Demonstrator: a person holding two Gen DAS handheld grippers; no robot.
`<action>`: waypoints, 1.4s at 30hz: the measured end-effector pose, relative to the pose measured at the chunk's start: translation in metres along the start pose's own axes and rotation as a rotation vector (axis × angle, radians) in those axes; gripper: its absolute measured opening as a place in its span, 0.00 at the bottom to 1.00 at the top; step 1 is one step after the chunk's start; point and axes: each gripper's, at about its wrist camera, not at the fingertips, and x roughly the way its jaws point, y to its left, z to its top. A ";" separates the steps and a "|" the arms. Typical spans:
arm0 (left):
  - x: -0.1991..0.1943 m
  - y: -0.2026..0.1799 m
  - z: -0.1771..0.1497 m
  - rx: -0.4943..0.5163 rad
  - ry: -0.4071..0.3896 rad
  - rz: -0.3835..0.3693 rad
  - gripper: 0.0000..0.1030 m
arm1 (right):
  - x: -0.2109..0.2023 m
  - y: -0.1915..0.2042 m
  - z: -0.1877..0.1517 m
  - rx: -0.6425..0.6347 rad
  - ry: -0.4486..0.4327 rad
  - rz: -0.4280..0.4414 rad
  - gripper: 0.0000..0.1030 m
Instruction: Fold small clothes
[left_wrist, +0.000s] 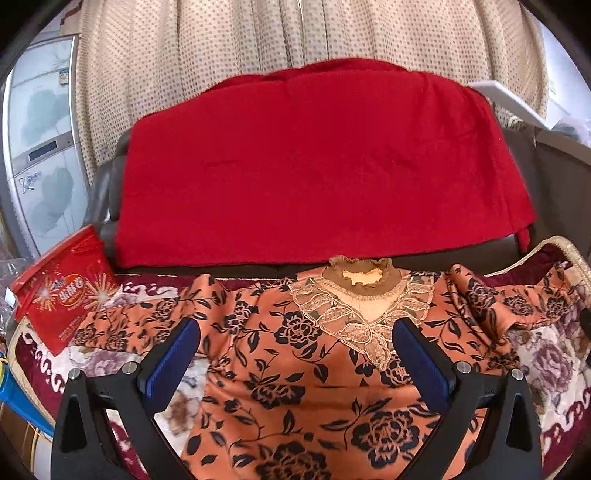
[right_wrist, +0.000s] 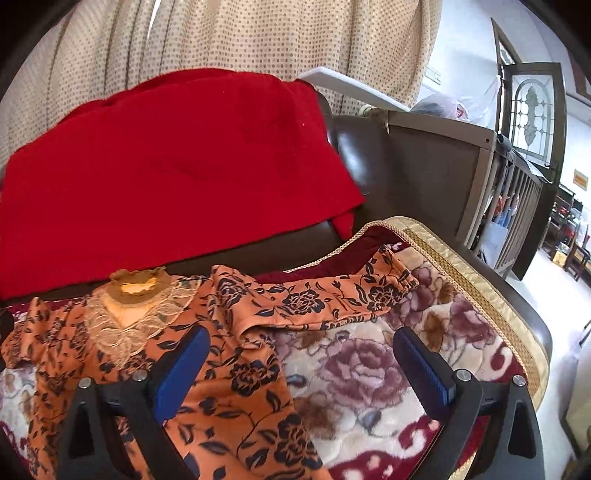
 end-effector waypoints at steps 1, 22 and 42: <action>0.007 -0.002 -0.001 0.006 0.006 0.002 1.00 | 0.009 0.001 0.002 -0.001 0.004 -0.007 0.98; 0.166 -0.005 -0.079 0.026 0.412 -0.180 1.00 | 0.271 -0.208 -0.040 0.829 0.360 0.292 0.67; 0.140 0.027 -0.076 -0.048 0.308 -0.205 1.00 | 0.293 -0.167 0.001 0.844 0.277 0.182 0.06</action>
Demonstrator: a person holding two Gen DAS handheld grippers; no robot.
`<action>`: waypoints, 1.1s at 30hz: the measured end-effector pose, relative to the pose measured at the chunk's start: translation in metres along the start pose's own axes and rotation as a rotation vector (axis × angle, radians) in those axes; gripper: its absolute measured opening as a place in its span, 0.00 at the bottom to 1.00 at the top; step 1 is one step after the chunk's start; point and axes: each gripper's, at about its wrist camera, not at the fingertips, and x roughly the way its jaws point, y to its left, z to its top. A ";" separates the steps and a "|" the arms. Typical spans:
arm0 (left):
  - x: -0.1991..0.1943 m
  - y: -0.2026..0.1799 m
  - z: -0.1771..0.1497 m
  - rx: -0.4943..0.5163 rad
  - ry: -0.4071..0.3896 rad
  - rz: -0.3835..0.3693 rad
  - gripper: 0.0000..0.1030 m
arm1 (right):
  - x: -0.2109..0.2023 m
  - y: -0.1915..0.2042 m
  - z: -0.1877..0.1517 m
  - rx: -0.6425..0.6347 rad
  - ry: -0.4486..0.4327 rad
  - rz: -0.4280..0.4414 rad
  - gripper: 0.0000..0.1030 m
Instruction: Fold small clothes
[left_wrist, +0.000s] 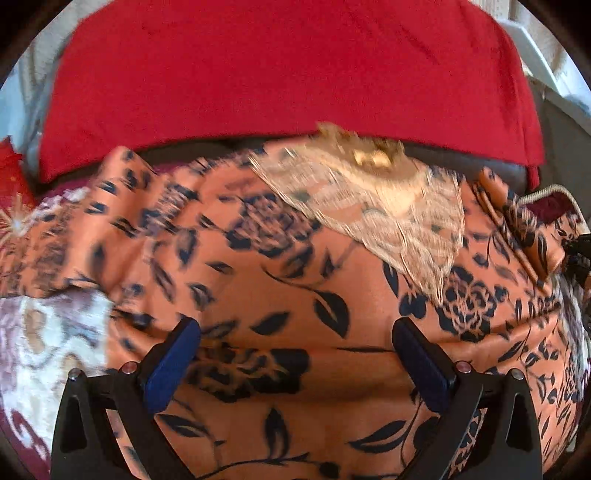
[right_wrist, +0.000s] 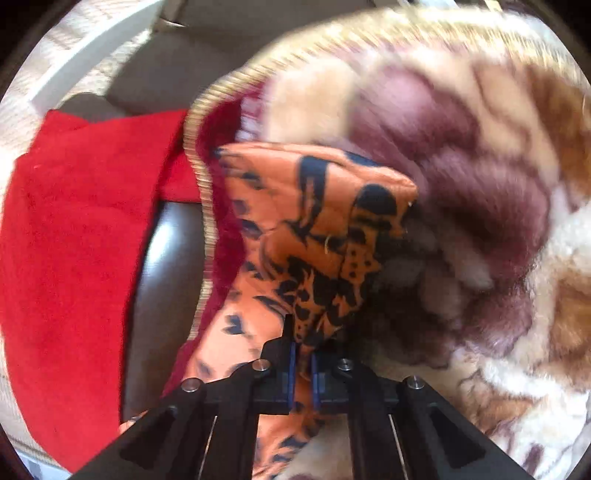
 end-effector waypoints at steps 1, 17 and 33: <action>-0.008 0.005 0.001 -0.009 -0.029 0.008 1.00 | -0.008 0.008 -0.002 -0.012 -0.006 0.034 0.06; -0.052 0.121 0.027 -0.213 -0.142 0.257 1.00 | -0.082 0.270 -0.252 -0.577 0.342 0.584 0.10; -0.061 0.074 0.028 -0.138 -0.231 0.085 1.00 | -0.110 0.232 -0.266 -0.556 0.542 0.730 0.79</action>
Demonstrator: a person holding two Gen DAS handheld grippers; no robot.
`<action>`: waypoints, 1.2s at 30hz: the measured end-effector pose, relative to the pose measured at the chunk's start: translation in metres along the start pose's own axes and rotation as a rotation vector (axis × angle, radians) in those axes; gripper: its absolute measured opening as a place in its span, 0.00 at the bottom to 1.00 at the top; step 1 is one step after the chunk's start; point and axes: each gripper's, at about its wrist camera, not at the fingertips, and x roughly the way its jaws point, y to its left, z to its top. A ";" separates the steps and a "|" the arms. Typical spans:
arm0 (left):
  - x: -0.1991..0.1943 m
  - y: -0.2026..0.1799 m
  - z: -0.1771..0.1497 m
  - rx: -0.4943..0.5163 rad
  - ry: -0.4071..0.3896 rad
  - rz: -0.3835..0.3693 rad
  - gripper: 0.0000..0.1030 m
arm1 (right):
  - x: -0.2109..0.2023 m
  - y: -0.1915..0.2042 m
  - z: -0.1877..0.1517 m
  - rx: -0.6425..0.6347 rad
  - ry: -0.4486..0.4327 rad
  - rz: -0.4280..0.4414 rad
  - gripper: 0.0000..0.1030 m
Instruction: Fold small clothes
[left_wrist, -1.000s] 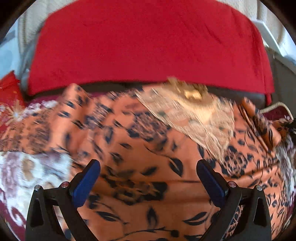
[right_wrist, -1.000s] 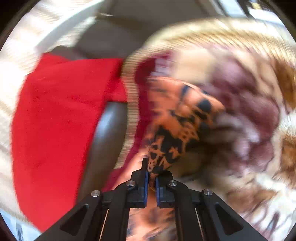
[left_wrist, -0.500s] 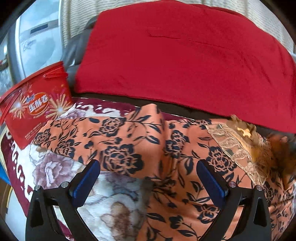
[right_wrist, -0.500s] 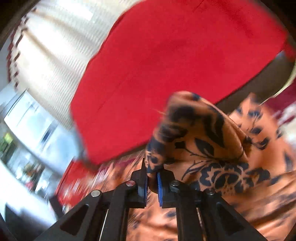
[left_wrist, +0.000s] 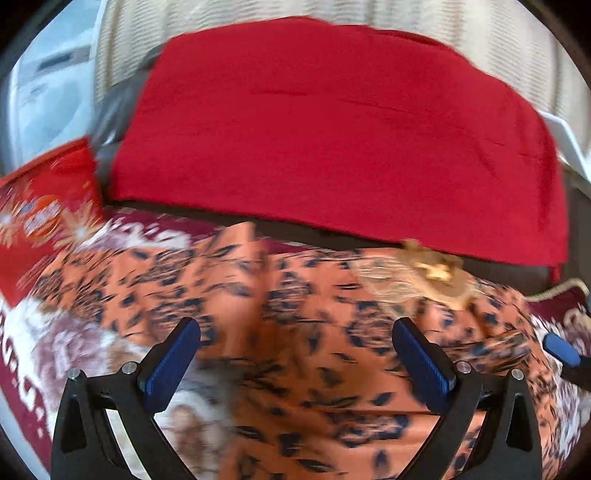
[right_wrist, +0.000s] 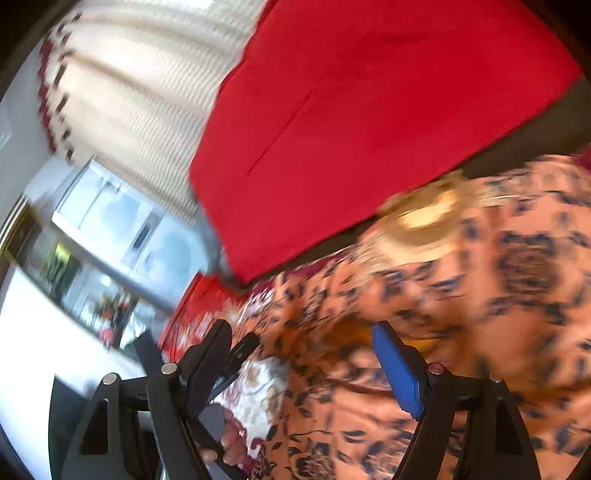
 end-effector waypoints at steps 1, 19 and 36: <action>-0.001 -0.014 -0.002 0.032 -0.011 -0.022 1.00 | -0.011 -0.010 0.001 0.027 -0.027 -0.025 0.79; 0.057 -0.104 -0.011 0.289 0.082 -0.028 0.07 | 0.003 -0.093 0.017 0.028 0.073 -0.518 0.51; 0.018 -0.037 0.010 0.212 -0.037 0.014 0.75 | 0.046 -0.044 -0.002 0.084 0.174 -0.174 0.61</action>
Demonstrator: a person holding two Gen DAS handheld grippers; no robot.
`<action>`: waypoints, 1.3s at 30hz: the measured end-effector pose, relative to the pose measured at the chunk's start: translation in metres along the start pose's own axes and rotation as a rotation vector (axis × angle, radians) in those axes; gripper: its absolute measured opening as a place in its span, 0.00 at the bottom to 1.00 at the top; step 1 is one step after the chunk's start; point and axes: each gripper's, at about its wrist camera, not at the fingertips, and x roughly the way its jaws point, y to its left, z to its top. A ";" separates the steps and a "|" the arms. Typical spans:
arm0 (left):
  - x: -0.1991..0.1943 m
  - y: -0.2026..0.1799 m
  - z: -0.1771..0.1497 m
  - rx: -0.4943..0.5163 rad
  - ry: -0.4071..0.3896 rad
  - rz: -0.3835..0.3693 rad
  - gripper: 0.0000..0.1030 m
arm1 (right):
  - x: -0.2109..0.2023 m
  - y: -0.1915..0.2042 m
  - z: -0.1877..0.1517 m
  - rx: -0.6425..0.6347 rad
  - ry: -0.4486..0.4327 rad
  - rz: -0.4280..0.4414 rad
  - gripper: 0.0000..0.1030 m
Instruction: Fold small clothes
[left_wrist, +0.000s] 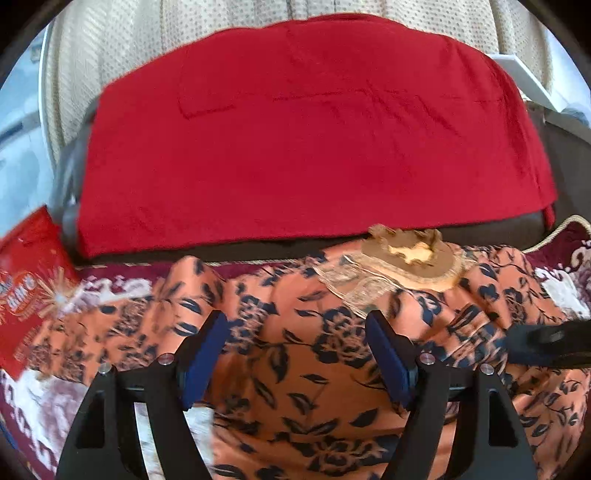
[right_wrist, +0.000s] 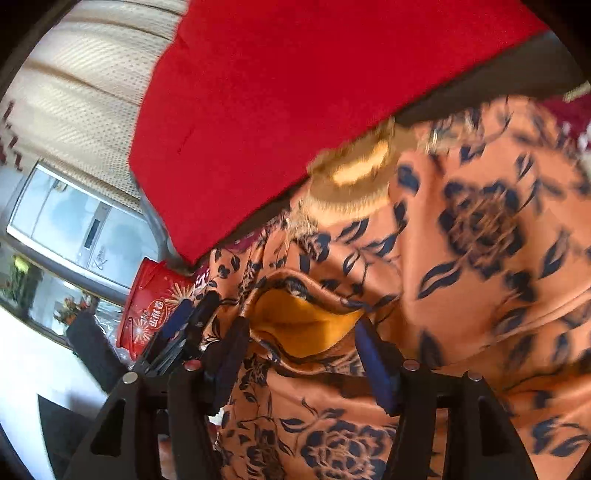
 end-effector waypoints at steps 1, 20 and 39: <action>-0.001 0.007 0.001 -0.012 -0.006 0.009 0.75 | 0.010 -0.002 0.002 0.019 0.010 -0.037 0.61; 0.004 0.137 -0.001 -0.334 0.035 0.094 0.75 | 0.053 0.091 0.074 0.000 -0.033 0.072 0.75; 0.005 0.156 -0.001 -0.365 0.045 0.224 0.77 | 0.065 0.089 0.058 0.068 -0.078 0.392 0.79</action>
